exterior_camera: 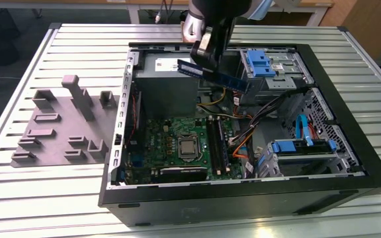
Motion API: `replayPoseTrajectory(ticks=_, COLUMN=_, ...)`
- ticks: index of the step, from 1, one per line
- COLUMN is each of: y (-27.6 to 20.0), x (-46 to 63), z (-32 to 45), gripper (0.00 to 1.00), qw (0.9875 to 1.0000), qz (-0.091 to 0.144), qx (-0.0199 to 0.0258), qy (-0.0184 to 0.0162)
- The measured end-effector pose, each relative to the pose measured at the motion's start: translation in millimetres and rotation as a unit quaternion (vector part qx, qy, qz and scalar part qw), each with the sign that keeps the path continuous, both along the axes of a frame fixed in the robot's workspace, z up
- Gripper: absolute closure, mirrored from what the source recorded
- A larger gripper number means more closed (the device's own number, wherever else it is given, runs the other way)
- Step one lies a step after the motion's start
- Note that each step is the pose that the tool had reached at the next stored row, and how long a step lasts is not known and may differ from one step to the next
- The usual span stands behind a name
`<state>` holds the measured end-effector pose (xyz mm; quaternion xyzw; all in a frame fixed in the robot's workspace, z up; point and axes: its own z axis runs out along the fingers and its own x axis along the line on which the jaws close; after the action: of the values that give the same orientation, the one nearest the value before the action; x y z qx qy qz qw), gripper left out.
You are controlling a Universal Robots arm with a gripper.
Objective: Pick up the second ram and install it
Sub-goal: 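Insert the second ram into the second slot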
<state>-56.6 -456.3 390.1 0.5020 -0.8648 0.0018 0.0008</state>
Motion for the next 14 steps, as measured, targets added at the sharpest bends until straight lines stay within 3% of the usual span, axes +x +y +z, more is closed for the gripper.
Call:
replayPoseTrajectory(ticks=3, y=0.0, x=0.0, z=-0.4, gripper=0.86, qw=0.9997, qz=-0.026, qx=-0.0004, qy=0.0000)
replayPoseTrajectory(ticks=7, y=0.0, x=0.0, z=-1.0, gripper=0.86, qw=0.9981, qz=-0.061, qx=-0.0008, qy=0.0000)
replayPoseTrajectory(ticks=11, y=0.0, x=0.0, z=-1.5, gripper=0.86, qw=0.9953, qz=-0.097, qx=-0.0012, qy=0.0000)
replayPoseTrajectory(ticks=14, y=0.0, x=0.0, z=-2.0, gripper=0.86, qw=0.9923, qz=-0.124, qx=-0.0015, qy=0.0000)
